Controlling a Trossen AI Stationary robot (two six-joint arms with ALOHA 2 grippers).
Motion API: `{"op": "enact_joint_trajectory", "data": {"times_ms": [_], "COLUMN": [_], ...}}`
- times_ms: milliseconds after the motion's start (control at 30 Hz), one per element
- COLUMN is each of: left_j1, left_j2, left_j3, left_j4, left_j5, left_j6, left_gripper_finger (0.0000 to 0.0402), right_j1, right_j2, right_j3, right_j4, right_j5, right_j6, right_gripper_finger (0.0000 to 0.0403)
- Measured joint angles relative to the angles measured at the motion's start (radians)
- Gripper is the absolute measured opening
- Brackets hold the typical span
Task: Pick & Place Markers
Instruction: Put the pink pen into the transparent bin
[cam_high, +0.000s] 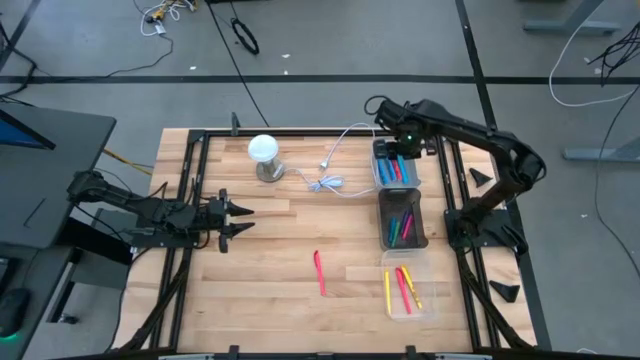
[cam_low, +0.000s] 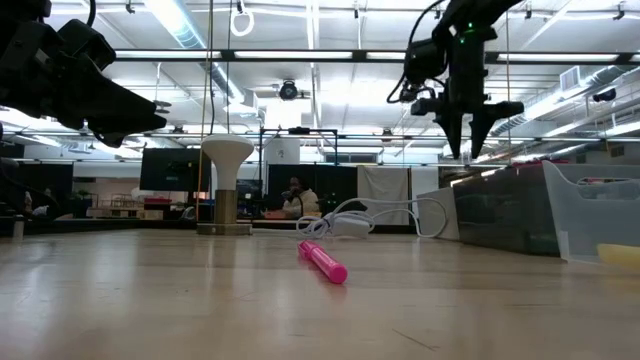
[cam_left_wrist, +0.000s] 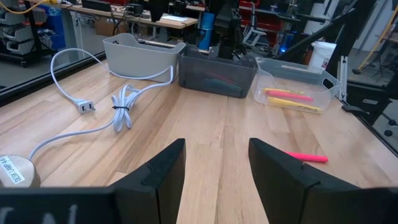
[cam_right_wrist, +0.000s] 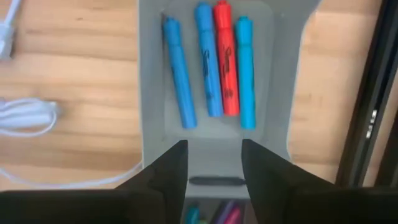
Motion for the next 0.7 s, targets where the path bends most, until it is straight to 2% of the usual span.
{"op": "enact_joint_trajectory", "data": {"times_ms": [167,400,500,700], "left_j1": [0.0,0.0,0.0,0.0], "left_j2": [0.0,0.0,0.0,0.0], "left_j3": [0.0,0.0,0.0,0.0], "left_j4": [0.0,0.0,0.0,0.0], "left_j5": [0.0,0.0,0.0,0.0], "left_j6": [0.0,0.0,0.0,0.0], "left_gripper_finger": [0.0183,0.0183,0.0183,0.0183], "right_j1": [0.021,0.063,0.114,0.288], "right_j2": [-0.006,-0.012,-0.012,-0.012], "right_j3": [0.0,0.0,-0.001,-0.001], "right_j4": [-0.042,-0.015,-0.011,0.019], "right_j5": [0.0,-0.018,-0.029,-0.03], "right_j6": [0.023,-0.005,0.058,0.189], "right_gripper_finger": [0.0147,0.0146,0.0146,0.0146]}}
